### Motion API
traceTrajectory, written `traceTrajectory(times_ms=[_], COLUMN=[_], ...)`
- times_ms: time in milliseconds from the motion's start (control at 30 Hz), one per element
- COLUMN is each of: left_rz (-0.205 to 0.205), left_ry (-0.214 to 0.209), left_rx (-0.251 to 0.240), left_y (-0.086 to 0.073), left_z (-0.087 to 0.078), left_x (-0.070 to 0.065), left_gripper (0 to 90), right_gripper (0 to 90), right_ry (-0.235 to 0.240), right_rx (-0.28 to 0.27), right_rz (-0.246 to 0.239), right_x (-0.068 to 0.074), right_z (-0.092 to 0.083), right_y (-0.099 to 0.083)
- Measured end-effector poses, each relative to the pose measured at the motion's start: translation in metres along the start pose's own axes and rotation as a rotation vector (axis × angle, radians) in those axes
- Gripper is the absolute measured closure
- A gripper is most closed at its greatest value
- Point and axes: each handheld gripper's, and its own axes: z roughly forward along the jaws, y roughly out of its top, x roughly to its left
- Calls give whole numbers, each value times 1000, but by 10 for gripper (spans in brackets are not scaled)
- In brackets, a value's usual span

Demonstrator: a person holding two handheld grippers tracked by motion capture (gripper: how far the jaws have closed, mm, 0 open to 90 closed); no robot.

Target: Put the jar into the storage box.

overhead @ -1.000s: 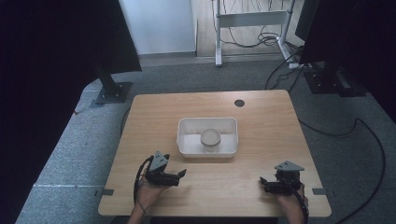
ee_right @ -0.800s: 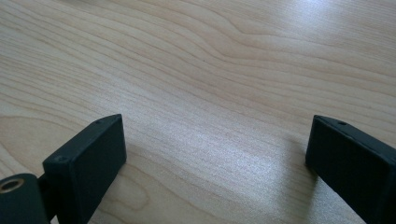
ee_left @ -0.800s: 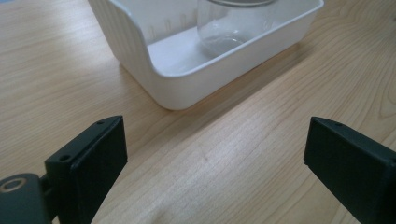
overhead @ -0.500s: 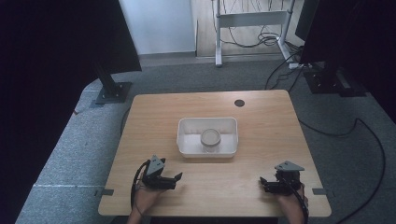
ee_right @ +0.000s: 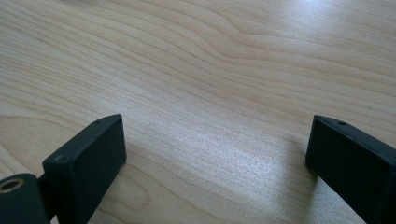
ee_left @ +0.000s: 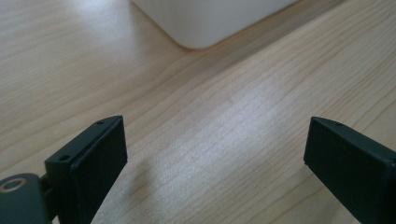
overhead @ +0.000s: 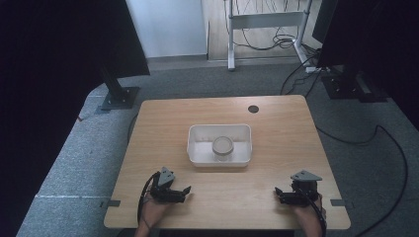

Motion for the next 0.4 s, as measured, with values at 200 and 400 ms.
traceTrajectory(times_ms=[200,400], left_rz=[7,-12], left_ry=[12,4], left_rx=[49,58], left_y=[-3,-3], left_z=[5,6], left_x=[-1,0], left_gripper=[58,61], right_gripper=[45,45], right_ry=[0,0], right_rx=[0,0], right_rz=[0,0], right_x=[0,0], right_z=[0,0], right_y=[0,0])
